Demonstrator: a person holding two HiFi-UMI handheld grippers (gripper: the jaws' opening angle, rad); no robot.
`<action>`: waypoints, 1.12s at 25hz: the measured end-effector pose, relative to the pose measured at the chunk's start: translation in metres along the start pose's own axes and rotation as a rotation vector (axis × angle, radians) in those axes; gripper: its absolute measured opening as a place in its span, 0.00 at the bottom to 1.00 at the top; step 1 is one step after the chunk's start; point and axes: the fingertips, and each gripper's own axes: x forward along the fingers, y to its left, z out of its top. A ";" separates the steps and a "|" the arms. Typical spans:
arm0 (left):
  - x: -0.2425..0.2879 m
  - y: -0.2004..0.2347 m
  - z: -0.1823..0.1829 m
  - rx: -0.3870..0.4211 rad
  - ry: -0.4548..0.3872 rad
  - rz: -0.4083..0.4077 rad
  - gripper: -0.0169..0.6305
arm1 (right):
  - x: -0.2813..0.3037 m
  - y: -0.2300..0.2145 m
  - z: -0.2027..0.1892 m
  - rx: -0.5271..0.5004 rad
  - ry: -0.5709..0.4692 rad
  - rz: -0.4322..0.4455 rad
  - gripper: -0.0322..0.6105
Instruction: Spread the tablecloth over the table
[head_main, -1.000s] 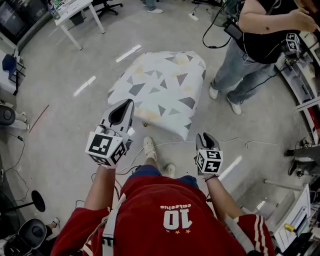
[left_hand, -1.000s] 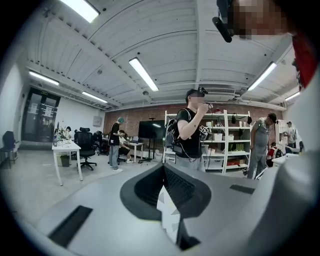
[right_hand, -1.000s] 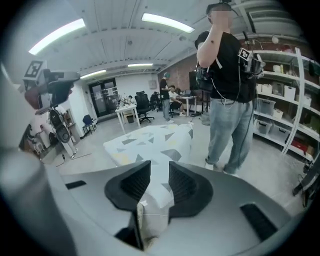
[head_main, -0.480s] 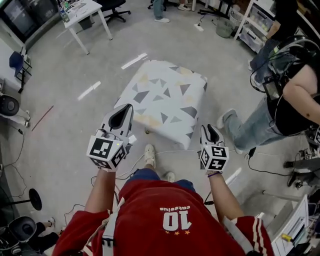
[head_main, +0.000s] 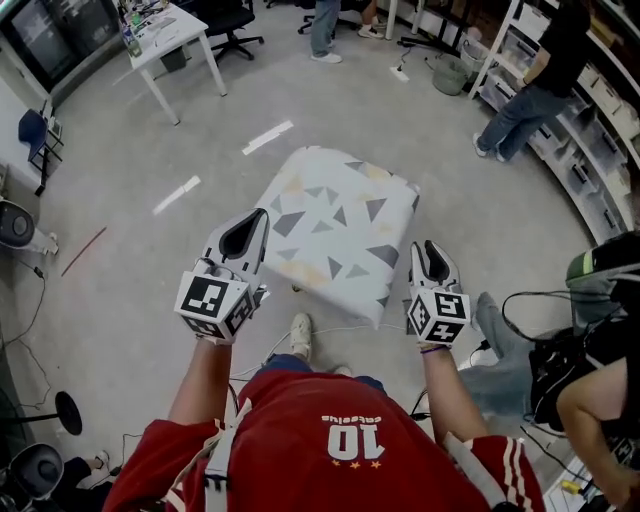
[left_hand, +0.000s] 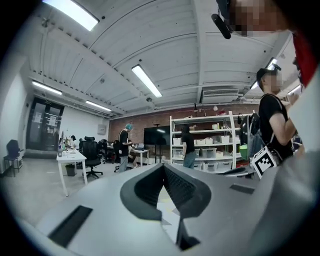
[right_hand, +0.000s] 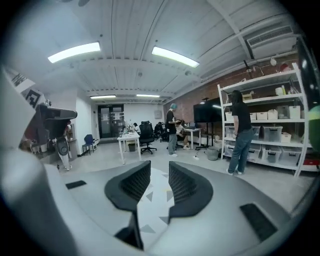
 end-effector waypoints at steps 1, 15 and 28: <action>0.008 0.005 0.004 0.004 -0.004 -0.009 0.03 | 0.007 0.003 0.010 -0.010 -0.016 0.000 0.22; 0.073 0.068 0.046 0.022 -0.074 -0.101 0.03 | 0.058 0.075 0.134 -0.064 -0.205 0.030 0.19; 0.100 0.099 0.055 0.013 -0.103 -0.147 0.03 | 0.073 0.081 0.160 -0.045 -0.252 -0.073 0.07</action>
